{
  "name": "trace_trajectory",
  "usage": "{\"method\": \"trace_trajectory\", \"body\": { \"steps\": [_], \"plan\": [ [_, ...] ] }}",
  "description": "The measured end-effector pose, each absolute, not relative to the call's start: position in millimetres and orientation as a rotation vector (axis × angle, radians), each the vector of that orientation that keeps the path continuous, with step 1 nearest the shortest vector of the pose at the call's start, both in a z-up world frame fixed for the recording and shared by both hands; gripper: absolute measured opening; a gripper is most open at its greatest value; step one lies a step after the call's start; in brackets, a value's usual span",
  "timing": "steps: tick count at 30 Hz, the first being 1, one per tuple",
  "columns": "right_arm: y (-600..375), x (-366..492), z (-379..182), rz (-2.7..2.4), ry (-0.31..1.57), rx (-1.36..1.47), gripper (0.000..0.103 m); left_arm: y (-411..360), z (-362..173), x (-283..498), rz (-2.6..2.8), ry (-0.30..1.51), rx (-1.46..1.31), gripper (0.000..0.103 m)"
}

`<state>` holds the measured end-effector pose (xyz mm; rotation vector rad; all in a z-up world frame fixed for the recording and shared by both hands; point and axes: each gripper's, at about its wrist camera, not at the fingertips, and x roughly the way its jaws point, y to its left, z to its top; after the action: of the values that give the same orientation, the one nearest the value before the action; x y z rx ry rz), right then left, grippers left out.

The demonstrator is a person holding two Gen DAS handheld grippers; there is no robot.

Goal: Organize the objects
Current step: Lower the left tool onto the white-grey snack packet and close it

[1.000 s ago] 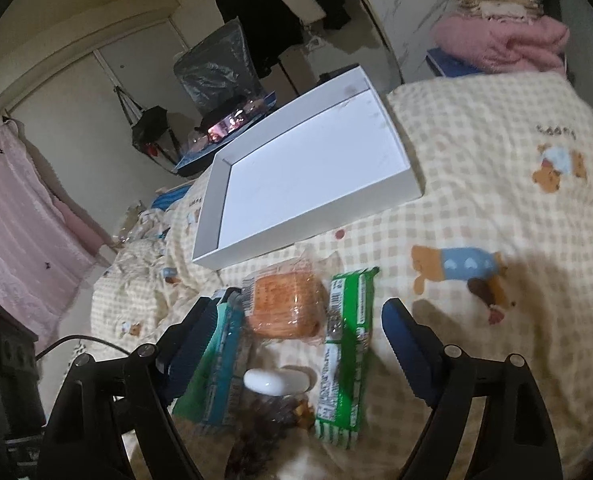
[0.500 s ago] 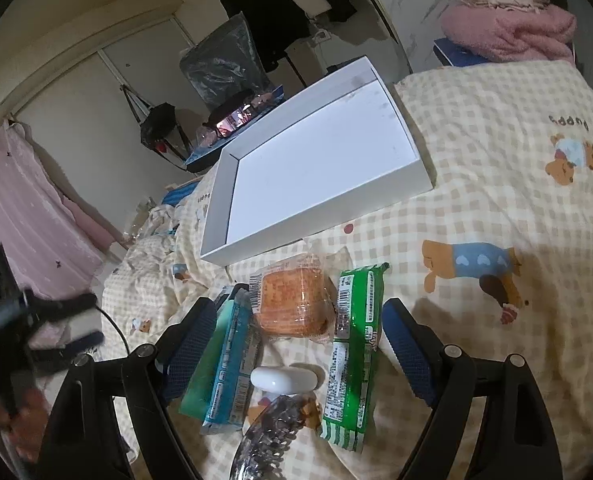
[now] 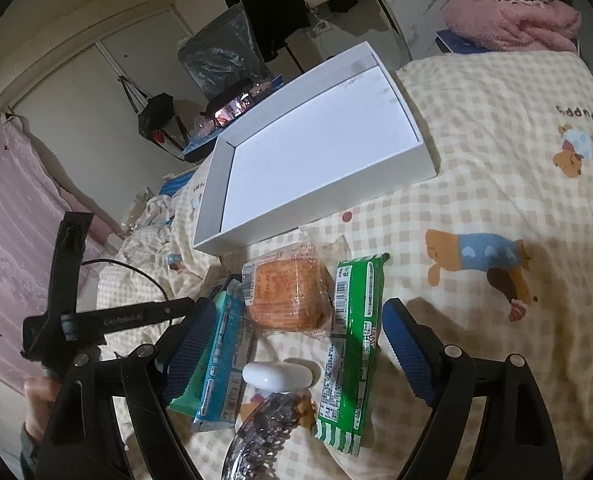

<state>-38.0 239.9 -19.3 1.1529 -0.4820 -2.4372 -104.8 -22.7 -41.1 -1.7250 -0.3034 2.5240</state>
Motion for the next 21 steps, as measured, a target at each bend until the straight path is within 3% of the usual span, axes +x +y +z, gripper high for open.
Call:
{"method": "trace_trajectory", "body": {
  "steps": [3,7,14,16,17,21],
  "plan": [
    [240.6,-37.7,-19.6,-2.436,-0.489,1.154,0.086,-16.5,-44.6,-104.8,2.487,-0.297,-1.694,0.057],
    [239.0,-37.4,-19.4,-2.436,-0.479,1.158,0.086,-8.7,-48.9,-105.6,2.524,-0.193,-1.710,0.075],
    [235.7,-36.4,-19.9,-2.438,-0.453,1.160,0.086,-5.3,-67.4,-115.9,2.546,-0.182,-1.718,0.077],
    [236.0,-35.9,-19.1,-2.445,-0.452,1.154,0.086,-6.2,-67.7,-115.7,2.556,-0.205,-1.681,0.066],
    [234.4,-36.0,-18.5,-2.446,-0.453,1.154,0.086,-5.8,-65.8,-114.4,2.539,-0.232,-1.645,0.050],
    [233.9,-36.4,-19.0,-2.445,-0.455,1.161,0.086,-7.4,-55.9,-106.6,2.584,-0.219,-1.603,0.050]
  ]
}}
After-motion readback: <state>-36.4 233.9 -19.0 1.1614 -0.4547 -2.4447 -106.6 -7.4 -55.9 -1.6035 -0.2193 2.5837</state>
